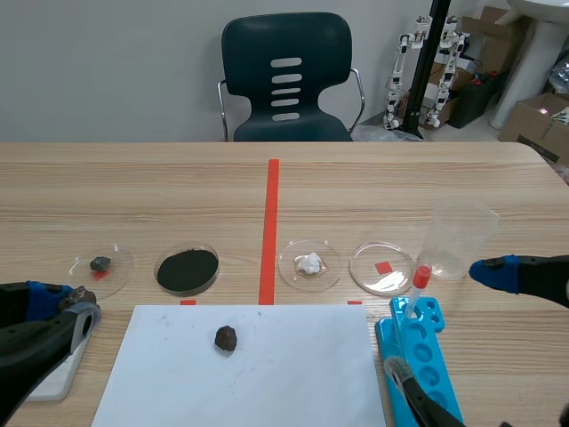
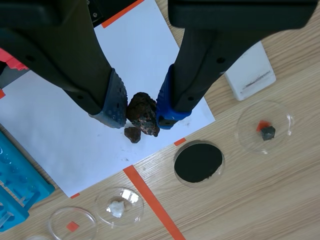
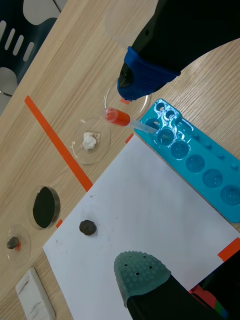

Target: Put the right mineral back

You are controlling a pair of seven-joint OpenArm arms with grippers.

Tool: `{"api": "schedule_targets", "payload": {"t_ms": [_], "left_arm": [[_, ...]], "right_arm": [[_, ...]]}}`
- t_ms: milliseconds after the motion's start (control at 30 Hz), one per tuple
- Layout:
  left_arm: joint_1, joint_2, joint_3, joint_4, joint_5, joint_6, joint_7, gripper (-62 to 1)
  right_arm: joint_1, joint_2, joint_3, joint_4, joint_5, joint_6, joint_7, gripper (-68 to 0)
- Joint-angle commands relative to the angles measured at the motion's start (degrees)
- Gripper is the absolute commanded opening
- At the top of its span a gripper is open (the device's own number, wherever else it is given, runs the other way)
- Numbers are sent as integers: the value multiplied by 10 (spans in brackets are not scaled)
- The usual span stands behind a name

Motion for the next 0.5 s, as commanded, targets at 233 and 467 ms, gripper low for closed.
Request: {"api": "schedule_targets", "payload": {"t_ms": [233, 467], "left_arm": [[-8, 2, 0, 9, 10, -1, -9, -583], [-58, 2, 10, 8, 9, -2, 33, -583]], "right_arm": [[3, 0, 3, 3, 4, -2, 7, -37], [3, 0, 3, 3, 4, -2, 7, -37]]}}
